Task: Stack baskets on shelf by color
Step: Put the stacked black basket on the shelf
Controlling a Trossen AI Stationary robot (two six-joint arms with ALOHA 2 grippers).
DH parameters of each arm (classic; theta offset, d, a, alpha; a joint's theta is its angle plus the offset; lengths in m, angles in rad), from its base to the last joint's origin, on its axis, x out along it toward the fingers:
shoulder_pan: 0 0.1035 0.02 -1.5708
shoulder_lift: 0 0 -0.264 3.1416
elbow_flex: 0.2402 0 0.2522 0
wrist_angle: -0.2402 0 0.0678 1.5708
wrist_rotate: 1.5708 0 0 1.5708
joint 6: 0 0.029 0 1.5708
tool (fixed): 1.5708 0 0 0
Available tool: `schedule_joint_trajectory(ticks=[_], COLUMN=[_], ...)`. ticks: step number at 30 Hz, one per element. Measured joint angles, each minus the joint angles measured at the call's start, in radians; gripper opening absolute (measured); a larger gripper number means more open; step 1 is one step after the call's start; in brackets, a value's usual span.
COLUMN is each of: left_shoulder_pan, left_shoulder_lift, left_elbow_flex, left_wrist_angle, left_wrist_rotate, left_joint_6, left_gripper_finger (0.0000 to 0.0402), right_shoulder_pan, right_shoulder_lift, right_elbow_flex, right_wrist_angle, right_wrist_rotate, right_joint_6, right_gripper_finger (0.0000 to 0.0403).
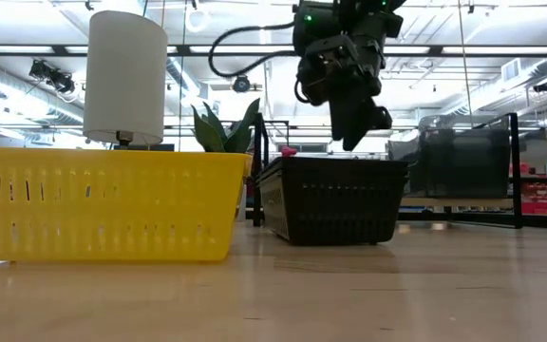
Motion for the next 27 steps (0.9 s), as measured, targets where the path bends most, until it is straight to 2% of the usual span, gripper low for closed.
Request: schedule_joint_trajectory(ticks=[6, 11, 14, 18, 24, 27], left_shoulder_pan=[-0.070, -0.114, -0.137, -0.157, -0.148, -0.136], left_shoulder_lift=[0.000, 0.000, 0.000, 0.000, 0.000, 0.000], left_elbow_flex=[0.000, 0.000, 0.000, 0.000, 0.000, 0.000], left_wrist_angle=[-0.017, -0.079, -0.124, -0.158, -0.153, -0.154], left_wrist_rotate=[-0.002, -0.016, -0.063, -0.106, -0.119, -0.120], left_joint_6=[-0.002, 0.001, -0.004, -0.007, -0.002, 0.001], left_gripper_finger=[0.0172, 0.0172, 0.0172, 0.0172, 0.0172, 0.0172], right_shoulder_pan=[0.034, 0.156, 0.234, 0.325, 0.386, 0.395], right_shoulder_lift=[-0.001, -0.001, -0.002, 0.000, -0.002, -0.001], right_elbow_flex=[0.061, 0.069, 0.045, 0.039, 0.017, -0.038], right_wrist_angle=[-0.037, 0.003, 0.095, 0.178, 0.231, 0.264], right_wrist_rotate=[0.037, 0.109, 0.161, 0.158, 0.272, 0.271], right_joint_6=[-0.134, -0.343, -0.399, -0.420, -0.420, -0.404], right_gripper_finger=[0.0156, 0.0154, 0.0154, 0.0159, 0.0208, 0.0236])
